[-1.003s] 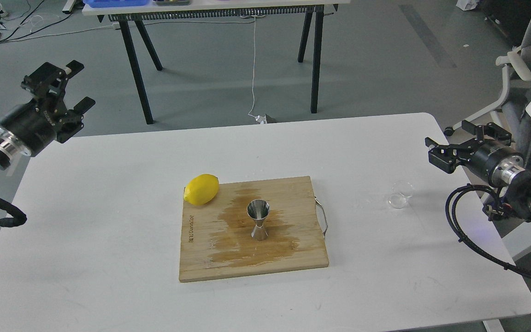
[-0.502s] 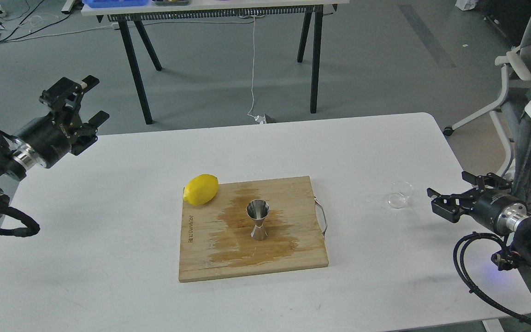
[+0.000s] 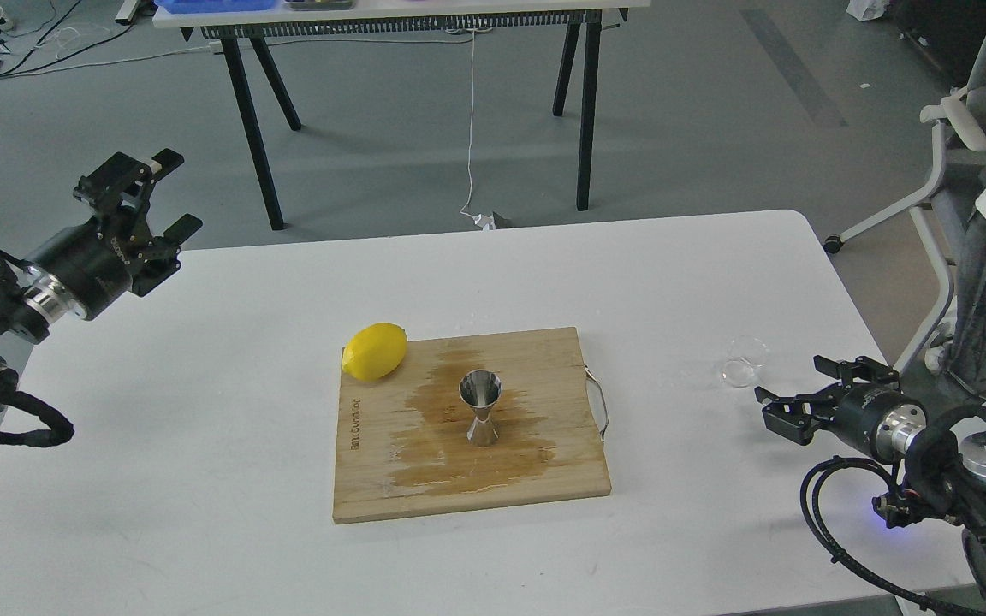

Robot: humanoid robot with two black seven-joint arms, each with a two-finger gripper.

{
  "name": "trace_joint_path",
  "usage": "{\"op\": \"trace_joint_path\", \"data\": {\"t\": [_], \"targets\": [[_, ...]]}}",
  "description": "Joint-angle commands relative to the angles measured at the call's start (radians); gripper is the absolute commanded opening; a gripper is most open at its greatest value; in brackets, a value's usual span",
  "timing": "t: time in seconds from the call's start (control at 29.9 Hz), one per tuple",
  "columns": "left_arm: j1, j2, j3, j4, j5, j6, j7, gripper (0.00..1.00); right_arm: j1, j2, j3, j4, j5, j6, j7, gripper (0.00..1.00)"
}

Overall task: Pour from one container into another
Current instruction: 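Move the right gripper toward the small clear glass cup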

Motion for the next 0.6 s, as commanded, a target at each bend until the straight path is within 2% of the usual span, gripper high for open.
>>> {"op": "trace_joint_path", "data": {"t": [0.0, 0.57], "targets": [[0.002, 0.000, 0.000, 0.000, 0.000, 0.000, 0.000, 0.99, 0.021, 0.026, -0.003, -0.019, -0.023, 0.004, 0.000, 0.98], [0.019, 0.000, -0.001, 0.000, -0.002, 0.000, 0.000, 0.99, 0.115, 0.082, -0.018, -0.120, -0.032, 0.022, 0.000, 0.98]]}}
